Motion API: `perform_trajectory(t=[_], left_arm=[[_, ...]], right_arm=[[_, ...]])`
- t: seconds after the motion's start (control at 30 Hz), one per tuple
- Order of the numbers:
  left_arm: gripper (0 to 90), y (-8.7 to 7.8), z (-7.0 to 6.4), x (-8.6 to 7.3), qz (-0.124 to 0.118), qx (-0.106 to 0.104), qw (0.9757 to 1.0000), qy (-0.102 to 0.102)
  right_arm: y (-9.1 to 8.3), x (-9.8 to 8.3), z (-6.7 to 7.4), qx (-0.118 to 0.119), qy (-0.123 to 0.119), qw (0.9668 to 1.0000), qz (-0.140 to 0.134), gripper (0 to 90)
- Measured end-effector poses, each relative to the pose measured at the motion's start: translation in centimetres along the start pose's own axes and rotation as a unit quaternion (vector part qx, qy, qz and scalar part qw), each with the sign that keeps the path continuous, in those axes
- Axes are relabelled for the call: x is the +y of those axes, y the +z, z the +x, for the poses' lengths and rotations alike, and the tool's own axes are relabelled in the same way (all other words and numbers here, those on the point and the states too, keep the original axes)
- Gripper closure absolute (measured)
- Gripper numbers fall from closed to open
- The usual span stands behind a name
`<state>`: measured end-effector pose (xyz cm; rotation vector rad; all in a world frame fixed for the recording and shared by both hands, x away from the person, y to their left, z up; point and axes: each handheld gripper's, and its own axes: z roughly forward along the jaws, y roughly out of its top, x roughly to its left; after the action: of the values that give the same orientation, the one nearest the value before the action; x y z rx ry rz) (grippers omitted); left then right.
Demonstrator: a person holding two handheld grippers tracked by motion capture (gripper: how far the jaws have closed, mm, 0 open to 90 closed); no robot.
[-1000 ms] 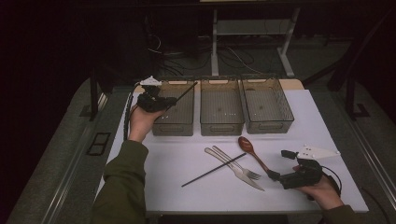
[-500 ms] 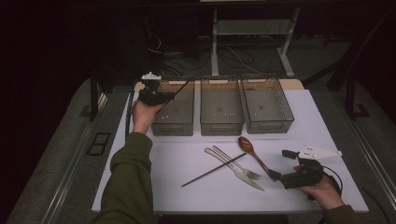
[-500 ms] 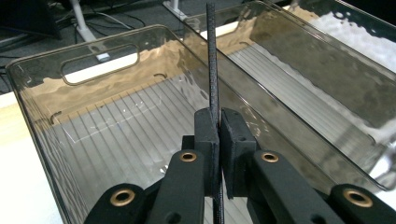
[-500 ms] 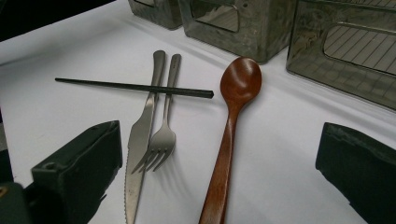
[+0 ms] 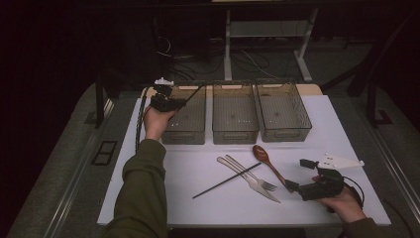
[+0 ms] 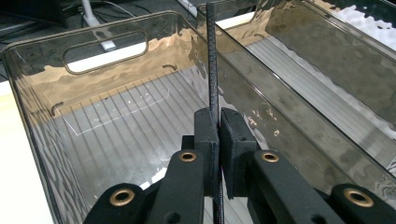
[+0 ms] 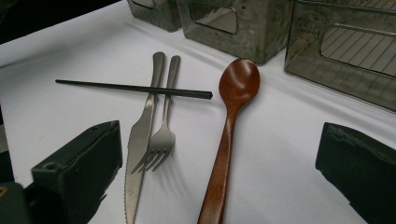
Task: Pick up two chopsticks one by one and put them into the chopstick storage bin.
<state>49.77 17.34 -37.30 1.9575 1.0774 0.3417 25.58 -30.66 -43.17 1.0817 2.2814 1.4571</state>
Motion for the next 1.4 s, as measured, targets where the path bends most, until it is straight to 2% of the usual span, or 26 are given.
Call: perform_trajectory(t=[0.1,0.2,0.33,0.43,0.53,0.63,0.7,0.73,0.77,0.87,1.07,1.17,1.4], left_arm=[[83.8,0.0,0.0,0.0,0.004,0.006,1.0000,0.005],[79.5,-0.1,0.0,0.0,0.002,0.015,0.9999,0.003],[76.9,-0.2,-0.1,0.1,-0.001,0.016,0.9999,0.006],[75.4,-0.5,-0.4,0.2,-0.002,0.014,0.9999,0.009],[70.3,-0.9,-0.7,0.3,0.002,0.010,0.9999,0.012],[67.0,-1.5,-1.2,0.4,0.006,0.004,0.9997,0.023],[63.7,-1.9,-1.6,0.5,0.006,-0.002,0.9997,0.025],[58.7,-2.1,-1.7,0.6,0.007,-0.011,0.9995,0.030],[58.7,-2.2,-2.0,0.6,0.009,-0.014,0.9995,0.028],[54.7,-2.7,-2.9,0.5,0.011,-0.020,0.9985,0.049],[46.4,-3.2,-4.8,-0.2,0.005,-0.042,0.9968,0.069],[43.1,-3.5,-5.9,-0.7,0.000,-0.044,0.9956,0.083],[37.9,-4.2,-7.6,-1.5,-0.006,-0.064,0.9937,0.092]], right_arm=[[0.0,0.0,0.0,0.000,0.000,1.0000,0.000,0.0],[0.0,0.0,0.0,0.000,0.000,1.0000,0.000,0.0],[0.0,0.0,0.0,0.001,0.000,1.0000,-0.001,0.0],[0.0,0.0,0.0,0.000,0.001,1.0000,-0.001,0.0],[0.0,0.0,0.0,0.000,0.001,1.0000,0.000,0.0],[-0.1,0.0,0.0,-0.001,0.002,1.0000,-0.001,0.0],[0.0,0.0,0.0,-0.002,0.001,1.0000,0.000,0.0],[0.0,0.0,0.0,-0.003,0.000,1.0000,0.000,0.0],[0.0,0.0,0.0,-0.003,0.000,1.0000,0.000,0.0],[0.0,0.0,0.0,-0.002,0.000,1.0000,0.001,0.0],[0.0,0.0,0.0,-0.003,-0.001,1.0000,0.001,0.0],[0.0,0.0,0.1,-0.003,-0.001,1.0000,0.001,0.0],[0.0,0.0,0.1,-0.003,-0.002,1.0000,0.002,0.0]])
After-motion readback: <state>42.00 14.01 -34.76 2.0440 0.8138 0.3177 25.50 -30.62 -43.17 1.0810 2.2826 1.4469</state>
